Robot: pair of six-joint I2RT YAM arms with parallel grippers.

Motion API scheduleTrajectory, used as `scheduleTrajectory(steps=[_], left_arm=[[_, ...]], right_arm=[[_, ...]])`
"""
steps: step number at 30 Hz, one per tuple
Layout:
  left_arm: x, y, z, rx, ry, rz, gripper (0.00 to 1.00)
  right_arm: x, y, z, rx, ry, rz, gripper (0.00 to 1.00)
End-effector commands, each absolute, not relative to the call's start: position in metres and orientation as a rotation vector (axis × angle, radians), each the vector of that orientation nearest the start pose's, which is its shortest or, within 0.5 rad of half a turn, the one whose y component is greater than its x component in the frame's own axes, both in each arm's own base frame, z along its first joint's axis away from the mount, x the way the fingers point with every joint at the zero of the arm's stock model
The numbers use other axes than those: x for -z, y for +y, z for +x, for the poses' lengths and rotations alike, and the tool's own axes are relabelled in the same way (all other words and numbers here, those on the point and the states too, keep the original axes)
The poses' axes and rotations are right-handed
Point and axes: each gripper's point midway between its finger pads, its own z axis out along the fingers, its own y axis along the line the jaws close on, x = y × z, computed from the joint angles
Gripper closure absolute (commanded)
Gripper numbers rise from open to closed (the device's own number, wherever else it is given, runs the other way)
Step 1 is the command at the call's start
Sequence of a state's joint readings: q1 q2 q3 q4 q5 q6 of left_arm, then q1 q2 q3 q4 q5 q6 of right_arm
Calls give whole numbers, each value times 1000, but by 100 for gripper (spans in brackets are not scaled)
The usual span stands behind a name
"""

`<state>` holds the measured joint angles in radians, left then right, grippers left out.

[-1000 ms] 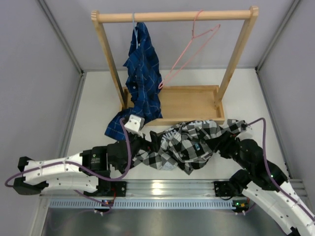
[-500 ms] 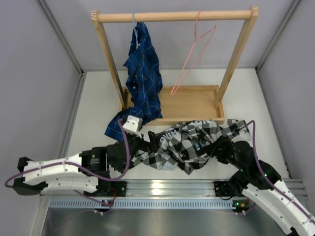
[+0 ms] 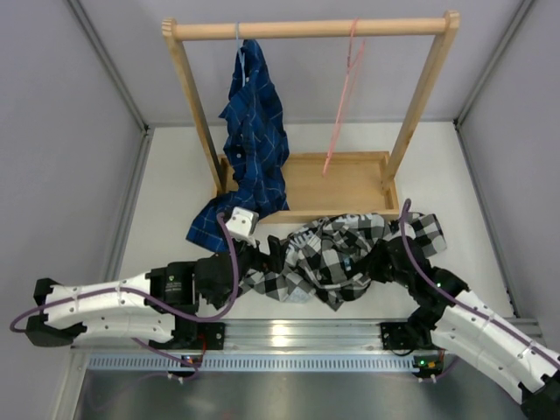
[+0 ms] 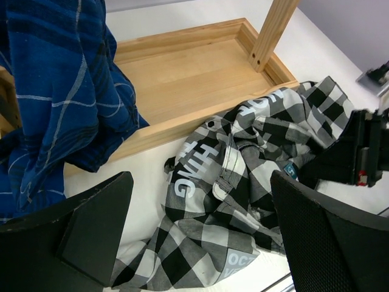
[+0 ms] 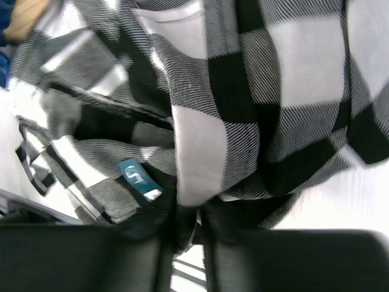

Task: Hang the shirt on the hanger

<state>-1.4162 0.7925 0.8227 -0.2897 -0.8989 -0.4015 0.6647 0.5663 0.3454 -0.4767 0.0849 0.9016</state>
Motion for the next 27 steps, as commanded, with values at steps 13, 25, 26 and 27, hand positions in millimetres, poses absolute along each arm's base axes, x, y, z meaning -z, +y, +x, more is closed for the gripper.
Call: scheduleTrajectory(steps=[13,25,26,27], left_arm=[[-450,-290,182,532,1494,418,2],[-386,-393,167,774,1302,1103,2],[-370,-400,154,824,1274,1185,2],[-365,-403,148,842,1240,1224,2]], right_arm=[[-366,179,175,-674,1826,-626,100],[-333,164,125,-720,1948,-820,100],[-332,162,125,-717,1951,-812,100],[-327,161,126,-707,1972,-803,100]])
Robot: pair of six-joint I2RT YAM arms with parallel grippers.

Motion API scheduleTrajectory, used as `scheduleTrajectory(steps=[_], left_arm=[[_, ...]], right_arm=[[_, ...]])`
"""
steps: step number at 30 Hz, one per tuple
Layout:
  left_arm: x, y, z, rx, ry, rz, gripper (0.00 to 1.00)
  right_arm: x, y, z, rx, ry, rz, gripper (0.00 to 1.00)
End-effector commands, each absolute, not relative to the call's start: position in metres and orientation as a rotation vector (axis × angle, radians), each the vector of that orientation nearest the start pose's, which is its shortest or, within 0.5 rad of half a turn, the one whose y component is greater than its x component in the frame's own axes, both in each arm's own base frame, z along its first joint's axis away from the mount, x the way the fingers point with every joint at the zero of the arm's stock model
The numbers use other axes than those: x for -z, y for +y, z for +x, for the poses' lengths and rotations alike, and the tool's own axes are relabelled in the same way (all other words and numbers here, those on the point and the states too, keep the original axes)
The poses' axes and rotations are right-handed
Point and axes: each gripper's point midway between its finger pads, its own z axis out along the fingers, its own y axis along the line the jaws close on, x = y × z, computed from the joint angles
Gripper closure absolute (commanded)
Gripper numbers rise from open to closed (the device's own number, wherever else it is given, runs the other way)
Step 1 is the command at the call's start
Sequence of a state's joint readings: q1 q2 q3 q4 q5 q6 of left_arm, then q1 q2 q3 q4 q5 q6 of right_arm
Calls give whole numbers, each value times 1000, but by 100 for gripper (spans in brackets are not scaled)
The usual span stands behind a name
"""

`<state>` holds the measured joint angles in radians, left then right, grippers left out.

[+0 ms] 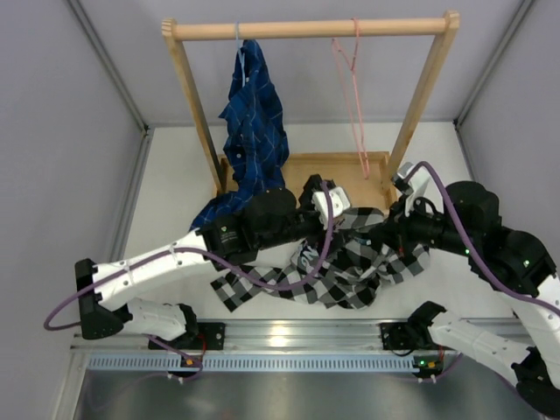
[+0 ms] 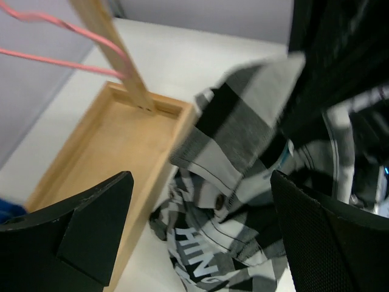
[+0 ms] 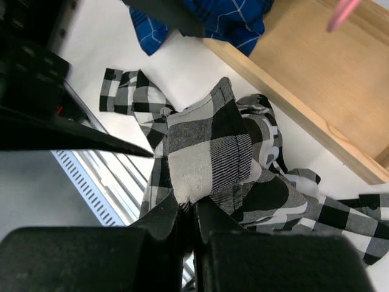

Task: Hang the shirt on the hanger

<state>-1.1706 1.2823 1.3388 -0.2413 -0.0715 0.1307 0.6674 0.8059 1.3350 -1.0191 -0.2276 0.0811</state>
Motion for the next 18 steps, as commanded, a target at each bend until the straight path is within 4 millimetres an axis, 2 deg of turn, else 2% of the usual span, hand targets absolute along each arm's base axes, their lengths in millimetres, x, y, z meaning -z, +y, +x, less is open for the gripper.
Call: scheduleTrajectory(steps=[1,2,3,5,6,8,12,13,15,16,18], left_arm=[[-361,-406,144,863,1219,1249,2],[-364,-410,142,882,1186,1245,2],[-355,-412,144,876,1197,1249,2],[-347,-418,156,836,1225,1224,2],[-345,-417,168,776,1255,1186,2],[-331,-421,183,707,1300,1173,5],[-321,-430,194,666,1327,1173,14],[-323,-433,194,670,1320,1177,25],[-316,-438,194,674,1324,1200,40],[-315,-439,193,675,1326,1205,65],[-314,-439,193,680,1335,1208,83]], right_arm=[[-324,161,125,-706,1985,-804,100],[-321,161,125,-702,1990,-811,100],[-315,160,126,-693,2007,-809,100],[-312,160,126,-692,2013,-813,100],[-313,160,124,-699,2008,-819,100],[-313,161,122,-708,2004,-826,100],[-312,162,121,-718,2001,-835,100],[-312,162,121,-720,2000,-838,100],[-312,161,123,-705,2003,-828,100],[-313,160,125,-695,2002,-817,100],[-315,155,129,-662,1999,-783,100]])
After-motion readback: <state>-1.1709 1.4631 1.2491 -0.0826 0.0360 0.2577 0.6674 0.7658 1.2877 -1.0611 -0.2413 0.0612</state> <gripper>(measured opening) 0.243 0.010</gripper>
